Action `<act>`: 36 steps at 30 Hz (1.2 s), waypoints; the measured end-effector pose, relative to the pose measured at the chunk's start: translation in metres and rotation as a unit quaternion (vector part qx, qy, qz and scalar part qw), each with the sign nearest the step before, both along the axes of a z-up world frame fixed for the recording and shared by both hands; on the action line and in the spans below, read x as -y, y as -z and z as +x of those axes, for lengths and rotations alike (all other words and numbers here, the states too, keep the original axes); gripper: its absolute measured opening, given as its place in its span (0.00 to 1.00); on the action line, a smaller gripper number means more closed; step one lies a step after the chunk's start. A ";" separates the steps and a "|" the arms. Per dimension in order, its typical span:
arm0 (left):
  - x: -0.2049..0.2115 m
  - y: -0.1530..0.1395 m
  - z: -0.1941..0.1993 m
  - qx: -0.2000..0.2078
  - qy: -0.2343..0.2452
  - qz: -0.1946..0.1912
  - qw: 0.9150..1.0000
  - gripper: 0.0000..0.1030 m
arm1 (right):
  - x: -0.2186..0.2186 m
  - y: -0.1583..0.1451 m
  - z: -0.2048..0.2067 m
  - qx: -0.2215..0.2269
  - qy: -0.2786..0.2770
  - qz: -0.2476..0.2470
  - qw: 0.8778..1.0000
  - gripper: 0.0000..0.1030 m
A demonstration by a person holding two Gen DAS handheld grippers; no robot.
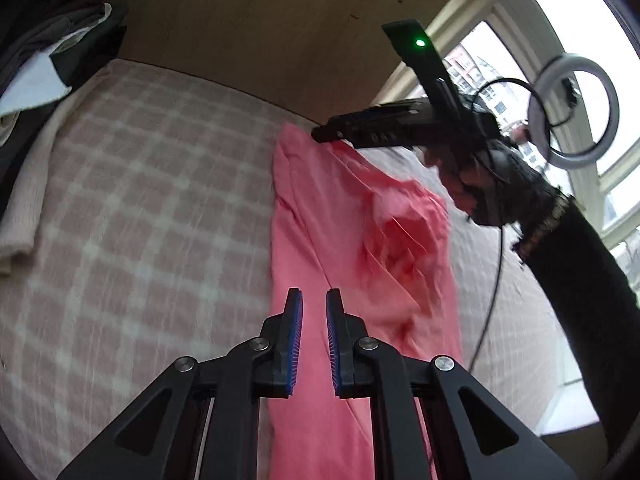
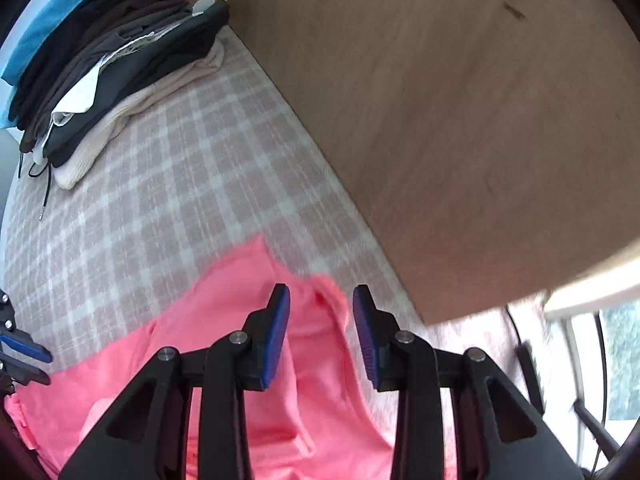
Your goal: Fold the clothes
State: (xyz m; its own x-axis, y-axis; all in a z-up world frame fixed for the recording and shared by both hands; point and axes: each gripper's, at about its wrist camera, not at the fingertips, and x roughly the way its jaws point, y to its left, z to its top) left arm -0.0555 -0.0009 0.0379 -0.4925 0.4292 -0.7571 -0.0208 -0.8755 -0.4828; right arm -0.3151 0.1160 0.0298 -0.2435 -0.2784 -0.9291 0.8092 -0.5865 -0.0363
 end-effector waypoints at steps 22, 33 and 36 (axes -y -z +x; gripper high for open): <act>-0.014 0.026 -0.122 -0.043 0.000 -0.072 0.997 0.05 | -0.052 0.022 -0.005 0.179 0.110 -0.185 0.960 0.04; -0.034 0.004 -0.072 -0.116 0.099 -0.067 0.986 0.02 | -0.102 0.036 0.026 0.255 0.262 -0.258 0.894 0.04; -0.052 0.006 -0.057 -0.124 0.140 -0.090 0.978 0.02 | -0.107 0.032 0.048 0.227 0.262 -0.200 0.916 0.04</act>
